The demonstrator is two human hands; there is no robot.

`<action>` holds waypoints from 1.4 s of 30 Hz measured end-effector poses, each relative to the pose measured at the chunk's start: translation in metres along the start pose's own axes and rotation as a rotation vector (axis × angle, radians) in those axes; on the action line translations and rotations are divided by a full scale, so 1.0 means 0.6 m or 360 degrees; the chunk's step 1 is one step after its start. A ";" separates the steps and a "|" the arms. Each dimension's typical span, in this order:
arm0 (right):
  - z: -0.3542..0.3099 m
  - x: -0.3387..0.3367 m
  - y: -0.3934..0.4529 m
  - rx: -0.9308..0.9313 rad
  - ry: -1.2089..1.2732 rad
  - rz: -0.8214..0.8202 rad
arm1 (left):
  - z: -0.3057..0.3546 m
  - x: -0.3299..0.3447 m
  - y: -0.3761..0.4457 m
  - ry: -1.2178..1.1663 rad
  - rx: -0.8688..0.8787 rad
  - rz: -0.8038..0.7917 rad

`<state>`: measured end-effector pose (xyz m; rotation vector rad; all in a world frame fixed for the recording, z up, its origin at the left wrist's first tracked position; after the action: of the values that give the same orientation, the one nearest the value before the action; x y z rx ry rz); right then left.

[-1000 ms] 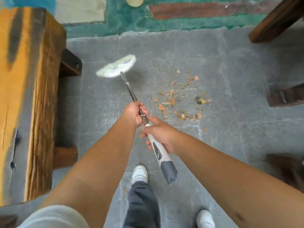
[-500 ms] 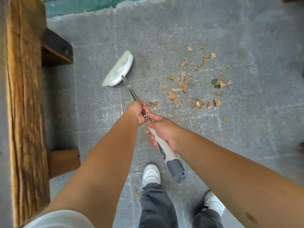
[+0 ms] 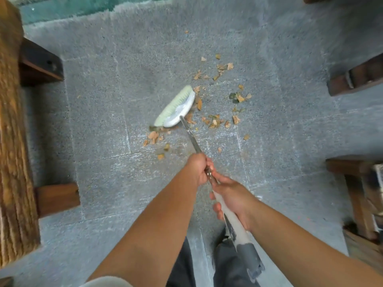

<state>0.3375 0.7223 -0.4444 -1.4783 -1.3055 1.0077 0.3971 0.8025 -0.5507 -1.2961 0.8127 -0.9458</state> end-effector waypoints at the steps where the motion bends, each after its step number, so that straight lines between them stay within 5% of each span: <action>1: 0.006 -0.020 -0.008 -0.0028 -0.0014 0.0029 | -0.018 0.014 -0.007 0.0019 -0.0018 0.0003; 8: -0.011 -0.114 -0.045 -0.0189 0.0044 0.0025 | -0.052 0.103 -0.061 -0.0158 0.0143 0.0001; 14: -0.169 -0.068 -0.001 -0.0439 0.0176 0.0021 | 0.134 0.153 -0.054 -0.0264 0.0379 -0.0186; 24: -0.418 0.083 0.178 -0.0345 0.0684 0.0220 | 0.438 0.213 0.044 0.0803 0.0701 -0.0113; 28: -0.396 0.138 0.211 -0.0228 0.0921 0.0199 | 0.454 0.184 0.068 0.1093 0.0633 -0.0097; 42: -0.087 0.247 0.073 0.0008 0.1321 0.0203 | 0.222 -0.044 0.008 0.0910 0.0155 -0.0199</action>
<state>0.4160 0.8621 -0.4747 -1.7198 -0.6114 0.3715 0.5073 0.8811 -0.5411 -1.0060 1.1117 -1.4718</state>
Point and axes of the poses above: each hand's wrist, its own y-axis towards the middle knuckle, its own x-axis out of the palm, z = x × y, the point moved 6 cm from there along y, towards the middle knuckle, and after that the axes turned 11 degrees about z, right-handed, at the moved point
